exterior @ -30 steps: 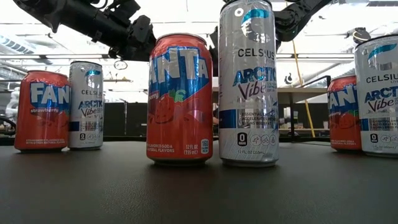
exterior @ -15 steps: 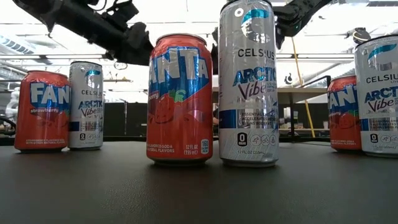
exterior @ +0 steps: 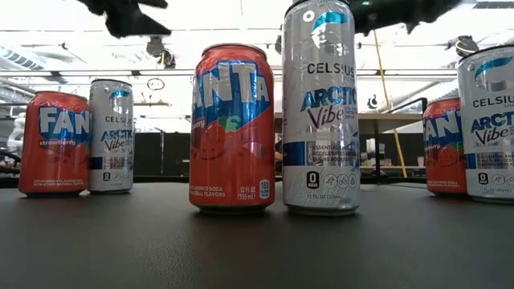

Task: Place canned beverage on shelf
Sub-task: Put the green soda can on the shelf

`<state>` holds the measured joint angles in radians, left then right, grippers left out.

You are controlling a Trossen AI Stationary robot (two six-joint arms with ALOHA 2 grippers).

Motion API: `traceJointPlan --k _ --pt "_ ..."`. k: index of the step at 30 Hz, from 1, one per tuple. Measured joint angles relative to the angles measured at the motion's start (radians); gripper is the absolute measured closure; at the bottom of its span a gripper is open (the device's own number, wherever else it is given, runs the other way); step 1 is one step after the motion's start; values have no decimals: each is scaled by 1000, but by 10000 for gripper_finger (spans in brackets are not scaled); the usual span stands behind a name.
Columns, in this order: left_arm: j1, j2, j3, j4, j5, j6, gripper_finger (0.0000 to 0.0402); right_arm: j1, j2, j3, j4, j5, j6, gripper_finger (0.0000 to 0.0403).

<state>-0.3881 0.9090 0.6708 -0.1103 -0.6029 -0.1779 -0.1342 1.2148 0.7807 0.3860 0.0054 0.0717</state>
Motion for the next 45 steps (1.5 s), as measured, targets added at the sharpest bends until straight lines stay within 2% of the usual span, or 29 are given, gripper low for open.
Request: traceJointPlan --k 3,5,8,12,15,18,22,25,28,32,35,40,45 --pt "-117 21 24 -18 -36 -41 23 38 -45 -95 83 -8 28 252" --pt "-196 48 64 -61 -119 -53 26 61 -60 -139 118 -8 37 252" --pt "-294 111 163 -237 -284 -125 40 88 -56 -170 175 -7 47 252" --pt "-336 214 309 -423 -305 -260 61 116 -42 -182 232 -7 48 249" --pt "-347 282 400 -558 -218 -356 70 133 -41 -182 251 -8 58 237" --pt "-348 343 490 -703 -23 -474 72 150 -35 -182 252 -7 66 218" --pt "-381 406 575 -917 288 -744 72 168 -28 -182 246 -7 96 191" --pt "-416 437 611 -1057 452 -973 72 172 -25 -182 246 -7 100 172" --pt "-451 447 615 -1093 564 -1152 72 172 -25 -181 255 -7 100 155" --pt "-511 448 615 -1056 618 -1354 72 180 -25 -181 256 -7 116 136" --pt "-553 448 615 -1037 576 -1444 72 196 -25 -181 256 -6 127 125" --pt "-599 476 615 -1023 472 -1516 72 231 -25 -181 254 -6 127 115" --pt "-610 541 615 -1023 488 -1534 72 255 -25 -181 254 3 139 115"
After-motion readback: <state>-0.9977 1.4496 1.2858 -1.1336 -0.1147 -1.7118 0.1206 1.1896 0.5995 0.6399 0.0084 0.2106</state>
